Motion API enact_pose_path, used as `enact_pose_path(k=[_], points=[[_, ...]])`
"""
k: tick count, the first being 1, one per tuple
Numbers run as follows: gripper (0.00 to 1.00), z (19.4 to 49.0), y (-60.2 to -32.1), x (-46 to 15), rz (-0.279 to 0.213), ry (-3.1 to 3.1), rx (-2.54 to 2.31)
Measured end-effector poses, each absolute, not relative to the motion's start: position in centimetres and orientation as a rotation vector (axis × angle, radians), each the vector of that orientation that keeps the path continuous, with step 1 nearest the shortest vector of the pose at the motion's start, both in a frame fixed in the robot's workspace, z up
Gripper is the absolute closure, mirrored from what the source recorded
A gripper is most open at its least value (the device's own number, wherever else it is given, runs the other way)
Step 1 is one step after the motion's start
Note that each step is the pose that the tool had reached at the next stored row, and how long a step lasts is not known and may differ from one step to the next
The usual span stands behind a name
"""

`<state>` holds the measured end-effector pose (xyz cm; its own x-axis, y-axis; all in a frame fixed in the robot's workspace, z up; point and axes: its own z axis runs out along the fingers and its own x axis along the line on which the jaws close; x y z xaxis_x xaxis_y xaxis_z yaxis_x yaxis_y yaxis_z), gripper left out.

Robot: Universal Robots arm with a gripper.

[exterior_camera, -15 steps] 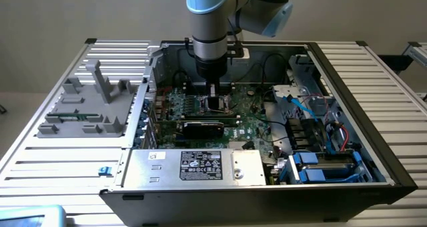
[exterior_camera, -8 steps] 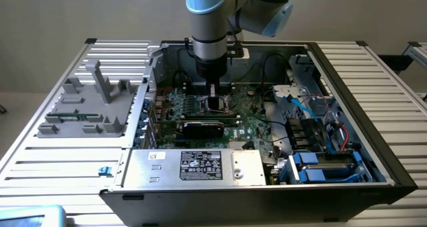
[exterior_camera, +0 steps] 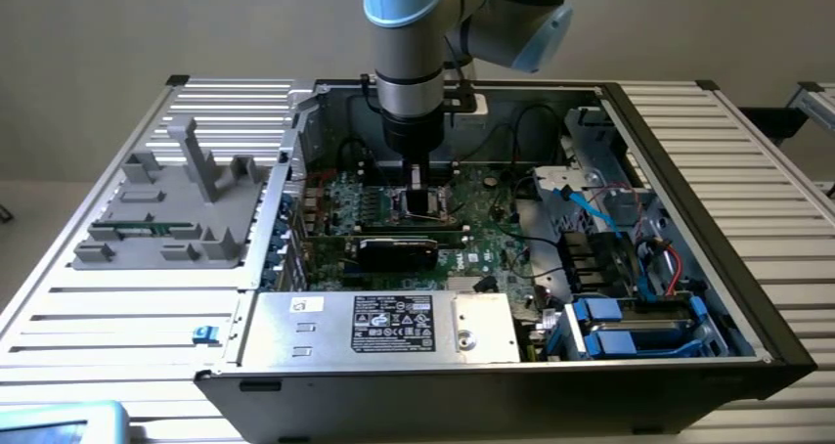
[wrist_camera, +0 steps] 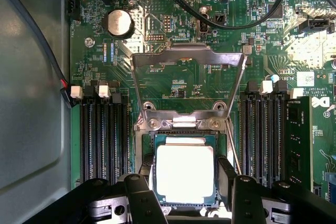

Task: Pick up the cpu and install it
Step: 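Place the cpu into insertion slot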

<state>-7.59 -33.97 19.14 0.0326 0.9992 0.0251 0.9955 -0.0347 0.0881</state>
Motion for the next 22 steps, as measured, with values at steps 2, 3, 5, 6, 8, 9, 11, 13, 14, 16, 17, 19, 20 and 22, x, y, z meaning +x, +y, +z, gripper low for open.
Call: enact_pose_path(k=[2, 3, 5, 6, 8, 9, 11, 13, 14, 16, 17, 19, 20, 22], points=[[0.44, 19.14, -33.98, -7.59, 0.123, 2.15, 2.224], [0.44, 19.14, -33.97, -7.59, 0.123, 2.15, 2.224], [0.44, 19.14, -33.98, -7.6, 0.123, 2.15, 2.224], [0.44, 19.14, -33.98, -7.6, 0.123, 2.15, 2.224], [0.44, 19.14, -33.98, -7.6, 0.123, 2.15, 2.224], [0.44, 19.14, -33.98, -7.6, 0.123, 2.15, 2.224], [0.44, 19.14, -33.98, -7.6, 0.123, 2.15, 2.224], [0.44, 19.14, -33.98, -7.61, 0.123, 2.15, 2.224], [0.44, 19.14, -33.98, -7.61, 0.123, 2.15, 2.224], [0.44, 19.13, -33.98, -7.62, 0.123, 2.15, 2.224], [0.44, 19.13, -33.98, -7.63, 0.123, 2.15, 2.224], [0.44, 19.13, -33.97, -7.65, 0.123, 2.15, 2.224], [0.44, 19.13, -33.97, -7.67, 0.123, 2.15, 2.224], [0.44, 19.13, -33.97, -7.69, 0.123, 2.15, 2.224]])
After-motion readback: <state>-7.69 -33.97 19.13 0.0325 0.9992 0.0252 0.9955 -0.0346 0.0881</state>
